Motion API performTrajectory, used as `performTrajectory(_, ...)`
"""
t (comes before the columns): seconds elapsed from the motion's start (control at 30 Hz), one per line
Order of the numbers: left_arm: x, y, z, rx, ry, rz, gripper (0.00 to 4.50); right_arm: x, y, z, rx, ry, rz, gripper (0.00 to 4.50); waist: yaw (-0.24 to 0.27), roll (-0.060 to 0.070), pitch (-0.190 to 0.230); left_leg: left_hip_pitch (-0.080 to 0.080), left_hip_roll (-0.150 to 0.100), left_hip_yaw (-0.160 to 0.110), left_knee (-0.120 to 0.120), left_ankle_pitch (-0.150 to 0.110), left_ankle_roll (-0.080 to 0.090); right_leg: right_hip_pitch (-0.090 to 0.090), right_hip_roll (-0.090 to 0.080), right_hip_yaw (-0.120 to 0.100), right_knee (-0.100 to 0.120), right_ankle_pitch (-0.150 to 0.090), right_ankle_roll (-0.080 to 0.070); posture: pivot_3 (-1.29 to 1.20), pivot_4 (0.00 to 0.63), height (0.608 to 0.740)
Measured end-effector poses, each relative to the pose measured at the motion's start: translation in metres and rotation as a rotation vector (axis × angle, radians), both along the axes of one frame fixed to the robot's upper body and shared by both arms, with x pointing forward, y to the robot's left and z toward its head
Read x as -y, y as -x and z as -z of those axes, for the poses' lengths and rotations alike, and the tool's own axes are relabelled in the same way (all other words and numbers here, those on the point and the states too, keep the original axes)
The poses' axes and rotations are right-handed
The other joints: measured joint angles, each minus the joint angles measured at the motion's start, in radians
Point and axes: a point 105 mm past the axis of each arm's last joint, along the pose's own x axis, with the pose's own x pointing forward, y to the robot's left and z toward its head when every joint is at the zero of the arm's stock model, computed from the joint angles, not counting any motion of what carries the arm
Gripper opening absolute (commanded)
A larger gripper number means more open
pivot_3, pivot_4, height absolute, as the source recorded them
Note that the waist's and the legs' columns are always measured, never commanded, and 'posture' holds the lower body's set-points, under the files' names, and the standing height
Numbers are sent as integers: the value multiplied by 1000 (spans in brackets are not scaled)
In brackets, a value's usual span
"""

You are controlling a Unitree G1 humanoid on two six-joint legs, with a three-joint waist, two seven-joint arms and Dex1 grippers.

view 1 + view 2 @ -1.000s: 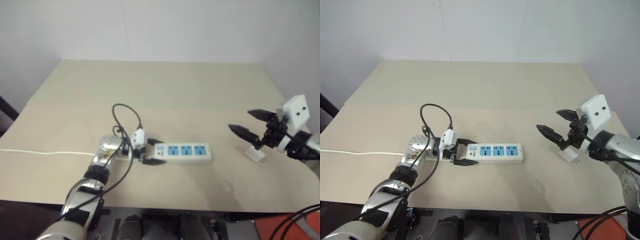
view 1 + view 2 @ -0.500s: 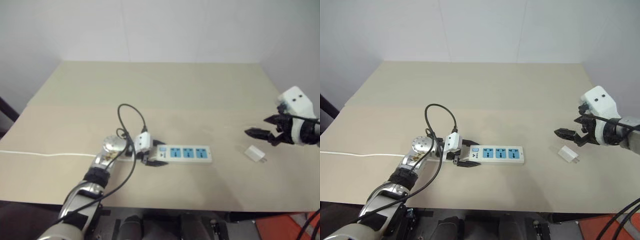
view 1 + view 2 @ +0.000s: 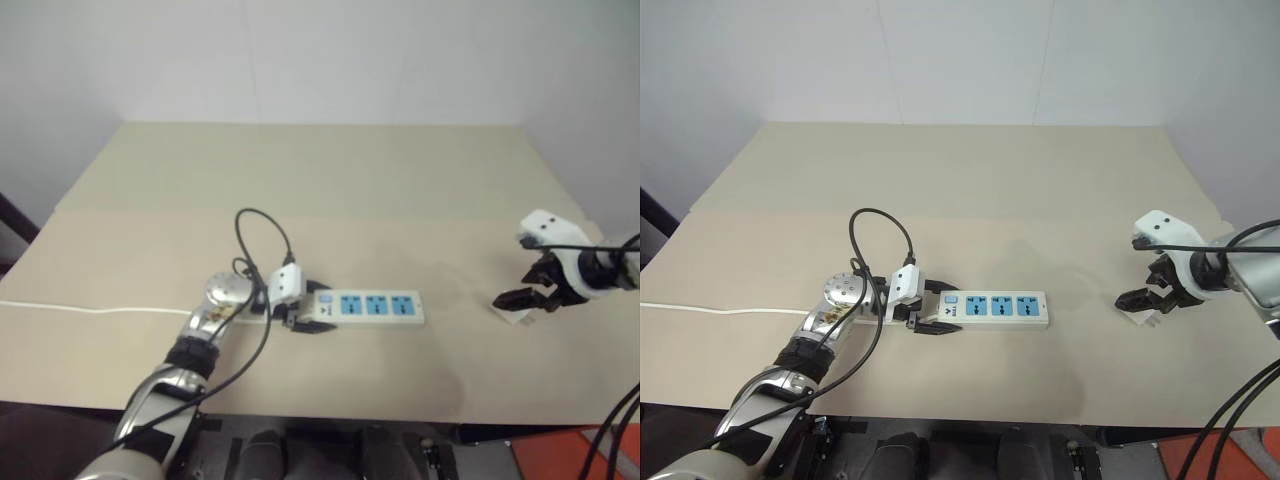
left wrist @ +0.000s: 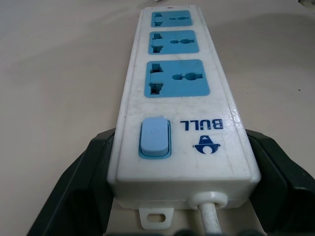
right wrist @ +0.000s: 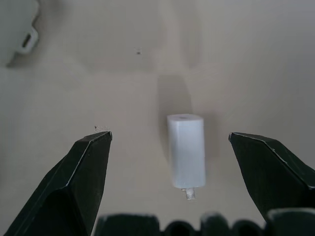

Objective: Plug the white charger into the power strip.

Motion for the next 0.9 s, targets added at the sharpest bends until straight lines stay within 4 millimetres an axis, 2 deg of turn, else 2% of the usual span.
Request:
performTrajectory(0.23,0,1,0,4,4,-12,3296,-4,-11,28,-40,13,-26,4500,0,1,0,0,0,0,0,0,0,0,0,0,0,0,0,0,150,740)
performTrajectory(0.33,-1,1,0,5,4,-15,3296,-4,-14,33,-43,18,-35,3939,0,1,-1,0,0,0,0,0,0,0,0,0,0,0,0,0,150,740)
performTrajectory(0.6,-3,0,-1,12,-2,-25,3296,-1,-15,39,-60,37,-38,1253,-2,1,-1,1,0,0,0,0,0,0,0,0,1,0,0,0,150,740)
performTrajectory(0.8,-4,0,-1,18,-2,-30,3296,-7,-16,35,-44,33,-69,1150,-3,1,-1,1,0,0,0,0,0,0,0,0,1,0,0,0,150,740)
performTrajectory(0.9,-5,0,-1,19,-5,-29,3296,-19,-25,17,34,7,-98,1150,-4,1,-1,1,0,0,0,0,0,0,0,0,2,0,0,0,150,740)
